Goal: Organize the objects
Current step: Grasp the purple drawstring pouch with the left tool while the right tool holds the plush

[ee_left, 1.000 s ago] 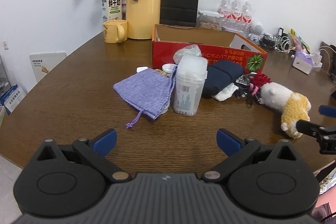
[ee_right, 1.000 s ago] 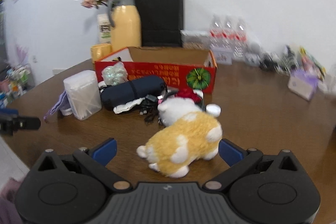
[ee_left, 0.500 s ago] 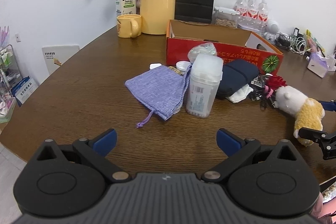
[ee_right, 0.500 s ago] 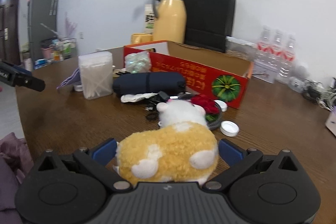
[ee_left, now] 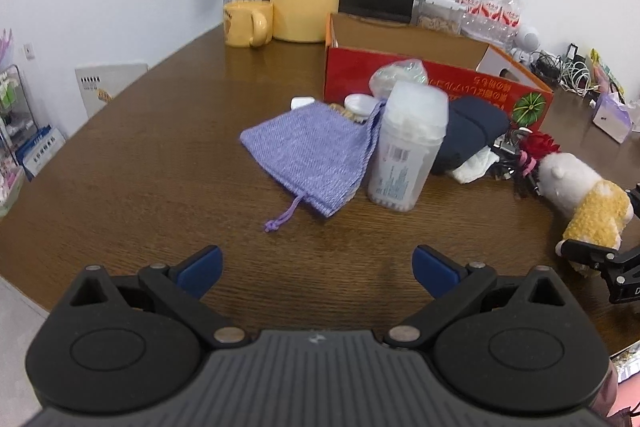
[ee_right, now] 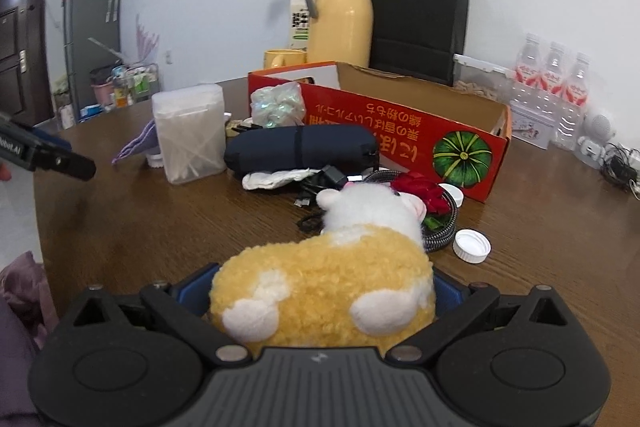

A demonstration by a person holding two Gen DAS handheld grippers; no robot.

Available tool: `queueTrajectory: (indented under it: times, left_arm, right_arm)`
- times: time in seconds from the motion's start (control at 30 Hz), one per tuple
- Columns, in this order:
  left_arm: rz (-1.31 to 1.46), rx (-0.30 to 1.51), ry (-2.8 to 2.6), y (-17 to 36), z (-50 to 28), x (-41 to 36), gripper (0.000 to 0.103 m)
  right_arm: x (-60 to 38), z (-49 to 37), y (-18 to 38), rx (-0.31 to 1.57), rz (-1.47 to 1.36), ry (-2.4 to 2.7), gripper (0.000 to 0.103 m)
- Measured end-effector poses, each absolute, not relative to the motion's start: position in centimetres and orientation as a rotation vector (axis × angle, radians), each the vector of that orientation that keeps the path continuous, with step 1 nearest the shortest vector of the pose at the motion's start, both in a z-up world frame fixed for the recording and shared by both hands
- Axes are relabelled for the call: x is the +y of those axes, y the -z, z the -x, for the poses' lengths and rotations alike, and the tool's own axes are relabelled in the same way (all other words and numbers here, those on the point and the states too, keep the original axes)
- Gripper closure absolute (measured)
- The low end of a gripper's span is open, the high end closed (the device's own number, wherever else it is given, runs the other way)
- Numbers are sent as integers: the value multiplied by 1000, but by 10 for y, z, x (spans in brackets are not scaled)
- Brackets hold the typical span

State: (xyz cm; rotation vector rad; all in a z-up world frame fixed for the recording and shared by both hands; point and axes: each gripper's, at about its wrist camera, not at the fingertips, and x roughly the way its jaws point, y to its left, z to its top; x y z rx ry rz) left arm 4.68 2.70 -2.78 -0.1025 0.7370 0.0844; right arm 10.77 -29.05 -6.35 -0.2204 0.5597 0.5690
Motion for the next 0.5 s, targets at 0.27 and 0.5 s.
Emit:
queueTrajectory:
  times: [0.27, 0.5]
  left_arm:
    - [136, 692, -104, 24, -57, 53, 0]
    - [141, 657, -170, 14, -83, 83, 0]
  right_arm:
    - [-291, -97, 61, 537, 132, -478, 6]
    - [-290, -97, 49, 475, 46, -387, 7]
